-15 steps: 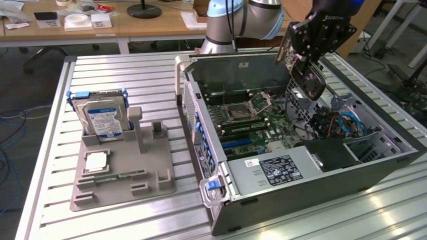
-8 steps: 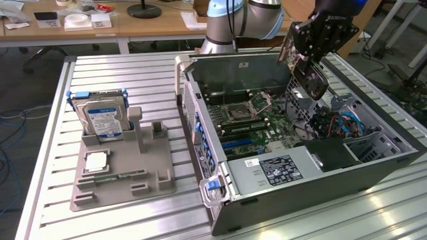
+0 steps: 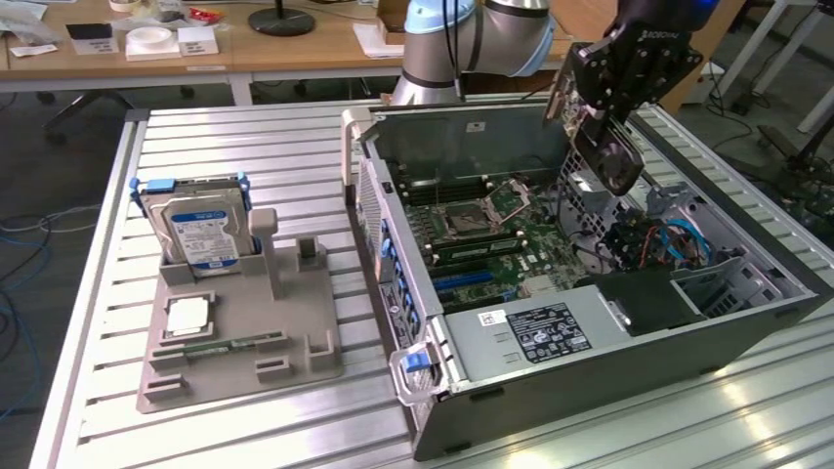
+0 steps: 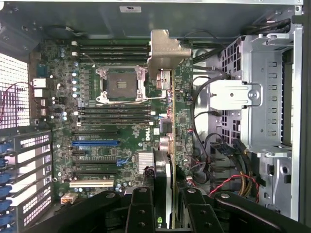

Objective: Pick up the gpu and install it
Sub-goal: 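Pick up the gpu and move the gpu toward the slot, then insert the gpu into the slot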

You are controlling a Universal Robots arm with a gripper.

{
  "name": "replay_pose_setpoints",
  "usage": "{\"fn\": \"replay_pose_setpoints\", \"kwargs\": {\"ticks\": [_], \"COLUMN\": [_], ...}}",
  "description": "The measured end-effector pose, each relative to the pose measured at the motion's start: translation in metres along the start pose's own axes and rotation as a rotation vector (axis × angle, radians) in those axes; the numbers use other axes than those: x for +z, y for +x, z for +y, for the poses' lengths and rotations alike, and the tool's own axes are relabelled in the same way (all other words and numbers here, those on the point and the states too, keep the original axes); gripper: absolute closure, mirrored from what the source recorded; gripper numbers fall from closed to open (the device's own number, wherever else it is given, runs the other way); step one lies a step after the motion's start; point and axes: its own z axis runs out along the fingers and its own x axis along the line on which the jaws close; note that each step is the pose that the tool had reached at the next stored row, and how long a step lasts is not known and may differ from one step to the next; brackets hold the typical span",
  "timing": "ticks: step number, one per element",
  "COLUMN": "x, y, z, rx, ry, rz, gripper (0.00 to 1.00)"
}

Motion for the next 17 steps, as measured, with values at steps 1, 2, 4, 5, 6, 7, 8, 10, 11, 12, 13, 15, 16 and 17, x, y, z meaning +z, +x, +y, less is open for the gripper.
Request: {"fn": "replay_pose_setpoints", "kwargs": {"ticks": [1, 2, 4, 5, 6, 7, 8, 10, 11, 12, 13, 15, 16, 17], "x": [0.0001, 0.0002, 0.0004, 0.0005, 0.0006, 0.0007, 0.0007, 0.0007, 0.0007, 0.0007, 0.0007, 0.0007, 0.0007, 0.0007], "y": [-0.002, -0.004, -0.009, -0.012, -0.014, -0.015, -0.015, -0.015, -0.015, -0.015, -0.015, -0.015, -0.015, -0.015], "z": [0.0, 0.0001, 0.0002, 0.0003, 0.0004, 0.0004, 0.0004, 0.0004, 0.0004, 0.0004, 0.0004, 0.0004, 0.0004, 0.0004], "rx": [0.0, 0.0, 0.0, 0.0, 0.0, 0.0, 0.0, 0.0, 0.0, 0.0, 0.0, 0.0, 0.0, 0.0], "ry": [0.0, 0.0, 0.0, 0.0, 0.0, 0.0001, 0.0001, 0.0001, 0.0, -0.0001, 0.0001, 0.0001, 0.0001, 0.0001], "rz": [0.0, -0.0001, 0.0, 0.0, 0.0, 0.0, 0.0, 0.0, 0.0, 0.0, 0.0, 0.0, 0.0, 0.0], "gripper": [0.73, 0.73, 0.73, 0.73, 0.73, 0.73, 0.73, 0.73, 0.73, 0.73, 0.73, 0.73, 0.73, 0.73]}}
